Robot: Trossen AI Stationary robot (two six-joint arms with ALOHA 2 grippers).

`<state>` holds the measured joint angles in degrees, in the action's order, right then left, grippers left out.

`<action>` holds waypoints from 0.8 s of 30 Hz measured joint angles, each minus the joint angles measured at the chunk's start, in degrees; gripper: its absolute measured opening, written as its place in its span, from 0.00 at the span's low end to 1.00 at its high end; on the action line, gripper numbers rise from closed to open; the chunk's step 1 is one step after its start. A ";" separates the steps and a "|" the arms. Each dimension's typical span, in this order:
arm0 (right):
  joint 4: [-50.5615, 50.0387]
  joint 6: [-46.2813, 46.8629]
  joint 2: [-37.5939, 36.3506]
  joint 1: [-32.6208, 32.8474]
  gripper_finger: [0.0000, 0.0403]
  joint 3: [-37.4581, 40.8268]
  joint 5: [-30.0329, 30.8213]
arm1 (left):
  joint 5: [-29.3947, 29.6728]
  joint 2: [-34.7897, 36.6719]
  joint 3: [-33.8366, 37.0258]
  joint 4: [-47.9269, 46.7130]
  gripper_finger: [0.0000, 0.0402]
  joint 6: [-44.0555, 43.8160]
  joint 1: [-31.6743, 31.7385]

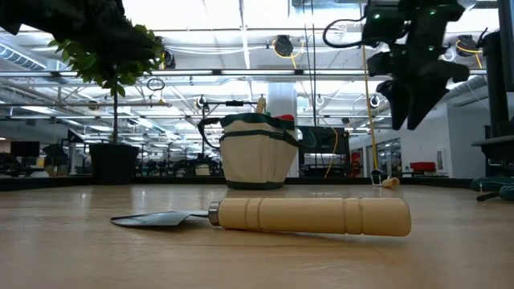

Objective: Pick & Place Garden tools in Gardening bag
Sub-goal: Put the gardening fork into the gardening tool bag

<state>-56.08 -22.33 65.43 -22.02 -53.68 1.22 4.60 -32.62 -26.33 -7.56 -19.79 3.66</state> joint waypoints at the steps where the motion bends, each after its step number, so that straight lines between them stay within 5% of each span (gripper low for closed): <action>1: -0.28 -2.28 1.16 -0.58 0.53 -0.87 0.00 | 0.00 0.01 0.00 -0.20 0.29 0.00 0.00; 5: -0.32 -12.93 4.61 -1.61 0.53 -2.97 2.03 | 0.00 0.02 0.00 -0.43 0.29 -0.03 0.00; 14: 3.86 -36.00 7.50 -1.65 0.53 -2.17 16.82 | 0.00 0.02 0.00 -0.42 0.29 0.00 0.00; 24: 4.87 -40.80 14.49 -5.72 0.53 -1.96 11.92 | 0.00 0.01 0.00 -0.40 0.29 0.11 0.00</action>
<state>-51.20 -63.13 79.92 -27.75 -55.64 13.13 4.60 -32.61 -26.33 -7.97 -19.68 3.66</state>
